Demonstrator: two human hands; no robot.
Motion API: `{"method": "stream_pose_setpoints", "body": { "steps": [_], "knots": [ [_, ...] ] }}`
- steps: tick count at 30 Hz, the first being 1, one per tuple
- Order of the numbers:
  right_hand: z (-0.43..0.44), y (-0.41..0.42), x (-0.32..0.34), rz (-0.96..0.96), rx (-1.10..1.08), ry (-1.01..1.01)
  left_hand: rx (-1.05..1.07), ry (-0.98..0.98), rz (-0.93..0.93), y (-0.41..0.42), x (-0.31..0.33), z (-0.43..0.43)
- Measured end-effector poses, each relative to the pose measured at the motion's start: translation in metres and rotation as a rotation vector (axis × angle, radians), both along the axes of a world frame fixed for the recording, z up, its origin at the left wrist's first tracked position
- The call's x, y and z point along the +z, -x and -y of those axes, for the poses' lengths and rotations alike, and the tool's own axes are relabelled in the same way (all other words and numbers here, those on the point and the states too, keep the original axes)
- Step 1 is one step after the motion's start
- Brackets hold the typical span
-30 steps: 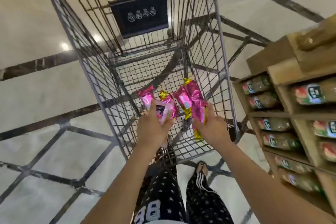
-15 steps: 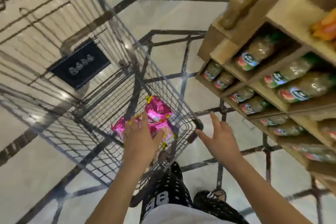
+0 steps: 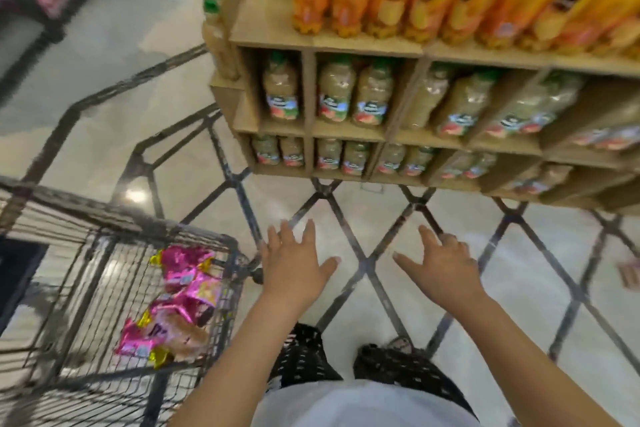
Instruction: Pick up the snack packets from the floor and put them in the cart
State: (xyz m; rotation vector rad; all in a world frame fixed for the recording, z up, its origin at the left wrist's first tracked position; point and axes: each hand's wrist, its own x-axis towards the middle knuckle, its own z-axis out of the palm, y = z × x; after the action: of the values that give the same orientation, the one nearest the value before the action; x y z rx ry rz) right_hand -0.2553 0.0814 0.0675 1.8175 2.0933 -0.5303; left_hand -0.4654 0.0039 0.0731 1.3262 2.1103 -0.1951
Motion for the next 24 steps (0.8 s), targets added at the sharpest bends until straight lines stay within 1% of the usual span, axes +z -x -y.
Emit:
{"method": "stream_pose_setpoints", "body": {
  "steps": [6,14,20,24],
  "knots": [
    [0.005,-0.12,0.008,-0.054,-0.214,0.046,-0.177,-0.026,-0.025,-0.112,0.012,-0.034],
    [0.032,-0.268,0.009,-0.129,-0.517,0.069,-0.49,0.008,0.012,-0.267,0.015,-0.059],
    [0.061,-0.349,0.008,-0.152,-0.736,0.046,-0.771,0.032,-0.021,-0.366,0.014,-0.073],
    [0.076,-0.387,0.001,-0.19,-0.876,0.058,-0.889,0.044,-0.022,-0.419,0.011,-0.082]
  ]
}}
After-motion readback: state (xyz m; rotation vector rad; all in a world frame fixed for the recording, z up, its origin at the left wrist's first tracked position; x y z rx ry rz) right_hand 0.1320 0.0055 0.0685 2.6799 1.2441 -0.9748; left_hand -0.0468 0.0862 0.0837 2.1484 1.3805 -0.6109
